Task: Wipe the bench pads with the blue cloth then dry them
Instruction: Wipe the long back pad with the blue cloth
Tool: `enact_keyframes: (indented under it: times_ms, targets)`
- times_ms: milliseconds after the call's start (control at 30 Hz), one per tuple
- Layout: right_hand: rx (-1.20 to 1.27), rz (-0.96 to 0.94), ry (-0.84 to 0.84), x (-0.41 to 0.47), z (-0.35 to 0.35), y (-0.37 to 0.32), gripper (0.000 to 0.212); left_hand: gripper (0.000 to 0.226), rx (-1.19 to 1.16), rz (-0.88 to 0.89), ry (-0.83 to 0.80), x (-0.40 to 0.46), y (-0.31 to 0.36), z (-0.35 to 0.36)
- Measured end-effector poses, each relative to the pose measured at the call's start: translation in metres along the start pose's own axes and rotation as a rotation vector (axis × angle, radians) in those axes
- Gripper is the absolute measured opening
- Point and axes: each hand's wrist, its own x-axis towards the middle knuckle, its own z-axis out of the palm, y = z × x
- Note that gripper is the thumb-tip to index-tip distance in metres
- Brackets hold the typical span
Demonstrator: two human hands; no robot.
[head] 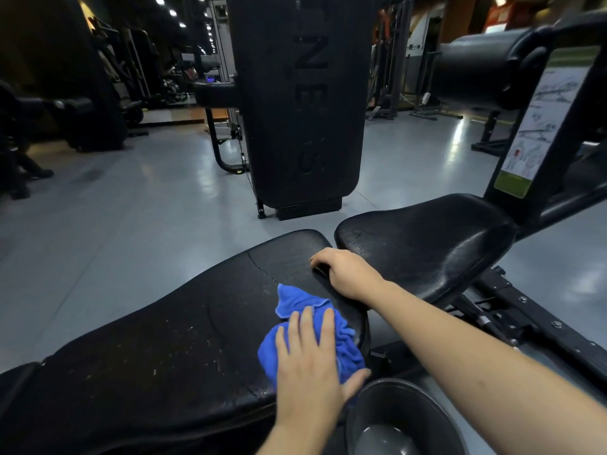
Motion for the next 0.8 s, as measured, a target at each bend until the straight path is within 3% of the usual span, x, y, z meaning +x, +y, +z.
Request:
enact_keyframes:
  times_ms: [133, 300, 500, 567, 700, 800]
  targets:
    - [0.095, 0.063, 0.056, 0.003, 0.000, 0.000, 0.053, 0.114, 0.030, 0.036, -0.033, 0.014, 0.028, 0.002]
    - [0.103, 0.058, 0.044, 0.003, -0.001, 0.003, 0.056, 0.107, 0.062, 0.177, 0.032, 0.006, 0.003, 0.006]
    - [-0.153, -0.114, -0.007, -0.007, 0.003, -0.002, 0.025, 0.094, 0.068, 0.361, 0.044, -0.015, -0.053, 0.009]
    - [-0.234, -0.181, 0.017, -0.008, 0.006, -0.002, 0.028, 0.097, 0.043, 0.397, 0.095, -0.027, -0.081, 0.010]
    - [-0.303, -0.204, -0.011, -0.010, 0.006, -0.004, 0.040, 0.103, -0.016, 0.348, 0.148, -0.053, -0.142, 0.005]
    - [-0.284, -0.173, -0.015, -0.012, 0.005, -0.010, 0.045, 0.109, -0.044, 0.268, 0.096, -0.066, -0.173, -0.002]
